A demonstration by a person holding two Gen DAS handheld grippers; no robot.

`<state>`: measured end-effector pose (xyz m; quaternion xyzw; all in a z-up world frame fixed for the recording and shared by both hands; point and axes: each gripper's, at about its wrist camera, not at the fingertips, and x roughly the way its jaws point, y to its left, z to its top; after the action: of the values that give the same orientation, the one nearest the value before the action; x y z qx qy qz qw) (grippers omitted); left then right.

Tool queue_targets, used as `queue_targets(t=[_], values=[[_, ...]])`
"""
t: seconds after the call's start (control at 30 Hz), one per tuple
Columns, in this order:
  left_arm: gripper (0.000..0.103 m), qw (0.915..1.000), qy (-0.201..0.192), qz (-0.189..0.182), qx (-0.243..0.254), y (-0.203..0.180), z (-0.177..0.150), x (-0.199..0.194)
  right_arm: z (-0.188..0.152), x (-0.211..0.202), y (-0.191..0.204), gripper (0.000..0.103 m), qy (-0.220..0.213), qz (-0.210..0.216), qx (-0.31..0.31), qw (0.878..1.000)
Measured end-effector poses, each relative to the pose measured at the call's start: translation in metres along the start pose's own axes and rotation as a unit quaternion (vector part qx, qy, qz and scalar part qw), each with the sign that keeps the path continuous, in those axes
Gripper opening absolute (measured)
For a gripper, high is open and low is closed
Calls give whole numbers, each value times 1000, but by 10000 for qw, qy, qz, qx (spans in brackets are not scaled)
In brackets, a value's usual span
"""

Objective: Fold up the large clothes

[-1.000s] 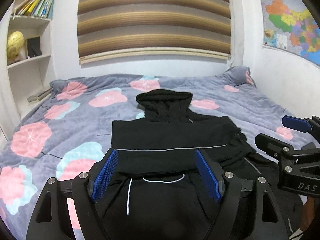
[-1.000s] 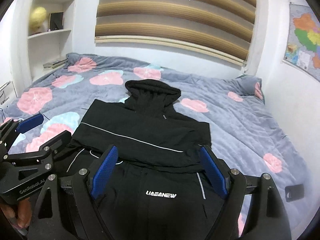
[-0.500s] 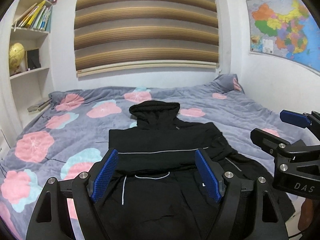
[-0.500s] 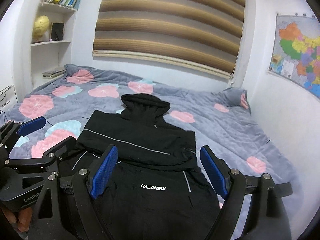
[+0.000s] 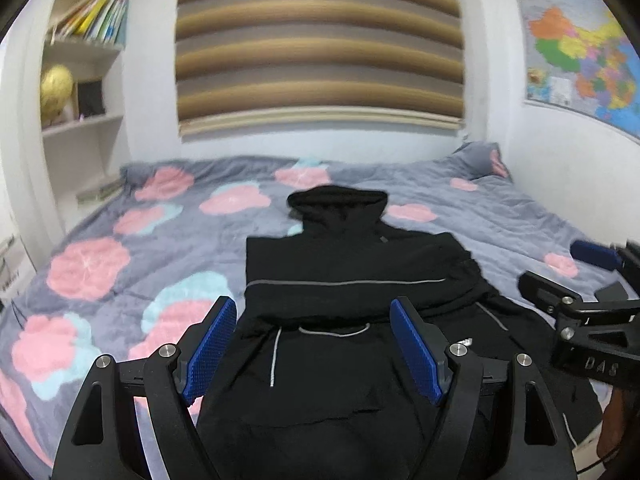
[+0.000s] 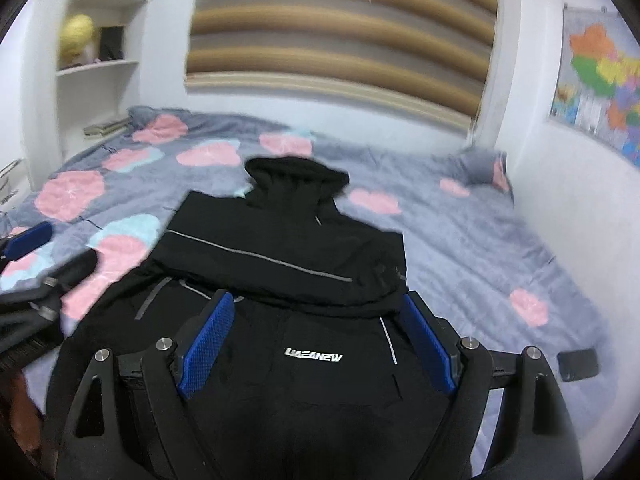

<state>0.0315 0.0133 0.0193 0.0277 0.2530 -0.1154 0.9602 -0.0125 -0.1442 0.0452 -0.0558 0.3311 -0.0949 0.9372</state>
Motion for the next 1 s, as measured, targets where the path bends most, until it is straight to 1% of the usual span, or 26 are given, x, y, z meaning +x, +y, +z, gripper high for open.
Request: queue_targets(t=[0.07, 0.13, 0.17, 0.23, 0.3, 0.37, 0.47, 0.5, 0.63, 0.8, 0.87, 0.93, 1.0], values=[[80, 9998, 178, 73, -113, 9, 1, 27, 3, 36, -14, 87, 208, -67, 83, 9997], [80, 9991, 349, 150, -190, 16, 6, 55, 7, 64, -25, 87, 363, -38, 194, 9991], [80, 9987, 421, 135, -250, 20, 11, 74, 11, 80, -32, 87, 420, 21, 258, 9988], [80, 9984, 466, 86, -317, 25, 20, 99, 23, 111, -45, 87, 554, 74, 356, 9978], [80, 9973, 582, 82, -445, 30, 37, 129, 37, 139, -57, 87, 695, 96, 468, 9964], [80, 9955, 715, -25, -624, 34, 56, 154, 56, 165, -72, 87, 917, 159, 633, 9936], [80, 9913, 1016, -223, -809, 38, 85, 183, 83, 182, -89, 87, 1141, 201, 847, 9896], [80, 9904, 1094, -231, -814, 38, 96, 191, 94, 185, -94, 87, 1181, 202, 907, 9886], [80, 9892, 1231, -214, -760, 39, 142, 207, 141, 191, -112, 87, 1298, 212, 1028, 9860], [80, 9891, 1250, -213, -753, 46, 191, 211, 202, 205, -134, 87, 1375, 521, 1376, 9795], [80, 9892, 1273, -143, -717, 51, 211, 215, 222, 215, -141, 87, 1443, 609, 1482, 9765], [80, 9884, 1343, -71, -712, 56, 229, 223, 236, 227, -144, 87, 1519, 674, 1518, 9743], [80, 9875, 1388, -77, -738, 62, 242, 233, 247, 247, -148, 87, 1635, 730, 1565, 9713]])
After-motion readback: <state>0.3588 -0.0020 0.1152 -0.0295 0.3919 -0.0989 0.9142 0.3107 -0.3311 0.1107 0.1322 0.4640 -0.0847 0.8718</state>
